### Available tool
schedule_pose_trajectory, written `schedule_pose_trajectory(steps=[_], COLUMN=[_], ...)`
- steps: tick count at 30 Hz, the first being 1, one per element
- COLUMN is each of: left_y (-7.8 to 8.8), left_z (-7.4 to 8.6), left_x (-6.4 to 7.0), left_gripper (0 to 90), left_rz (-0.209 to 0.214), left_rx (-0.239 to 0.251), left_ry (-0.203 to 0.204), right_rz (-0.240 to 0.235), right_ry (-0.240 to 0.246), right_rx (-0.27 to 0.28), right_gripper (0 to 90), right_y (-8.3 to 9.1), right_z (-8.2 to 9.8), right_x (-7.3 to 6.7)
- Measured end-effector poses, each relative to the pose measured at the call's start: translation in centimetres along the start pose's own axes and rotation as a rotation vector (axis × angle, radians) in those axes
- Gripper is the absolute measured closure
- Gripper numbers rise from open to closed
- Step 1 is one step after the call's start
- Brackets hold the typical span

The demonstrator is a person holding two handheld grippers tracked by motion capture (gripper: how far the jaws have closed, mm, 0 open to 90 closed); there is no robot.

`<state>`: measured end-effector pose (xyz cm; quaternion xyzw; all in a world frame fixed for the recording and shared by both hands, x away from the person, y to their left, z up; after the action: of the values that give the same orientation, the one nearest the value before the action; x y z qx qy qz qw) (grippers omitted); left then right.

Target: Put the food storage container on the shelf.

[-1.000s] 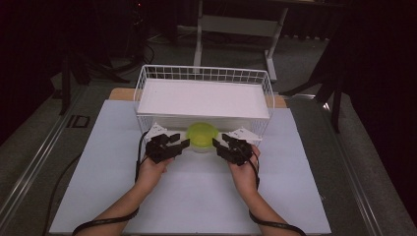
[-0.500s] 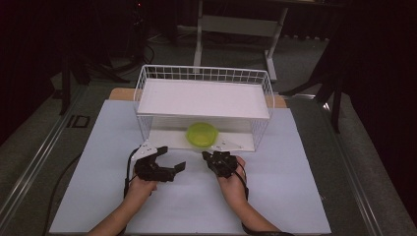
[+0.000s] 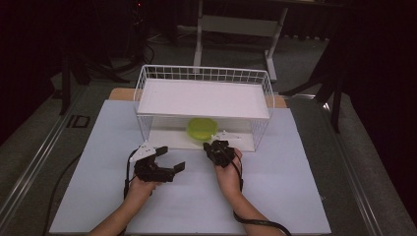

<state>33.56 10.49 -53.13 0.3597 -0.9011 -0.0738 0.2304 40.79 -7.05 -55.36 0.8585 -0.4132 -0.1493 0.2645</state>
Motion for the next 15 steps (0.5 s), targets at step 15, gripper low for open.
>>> schedule_pose_trajectory(steps=[15], left_y=[0.3], left_z=[-0.2], left_x=[-0.2], left_gripper=[1.8], left_rz=[-0.012], left_rx=[0.01], left_ry=[-0.012], right_rz=[0.012], right_ry=[-0.023], right_rx=[0.009], right_gripper=[88.7], right_y=[-1.4], right_z=[-1.0], right_x=[0.6])
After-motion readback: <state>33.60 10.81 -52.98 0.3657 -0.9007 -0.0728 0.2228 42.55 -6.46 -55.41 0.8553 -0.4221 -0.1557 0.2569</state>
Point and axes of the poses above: each handheld gripper's, and its own axes: y roughly backward along the jaws, z roughly out of its underside, x roughly to its right, the point moved 6 cm from there along -y, roughly forward along the jaws, and after that the axes turned 6 degrees about y, right-handed, at the moved point
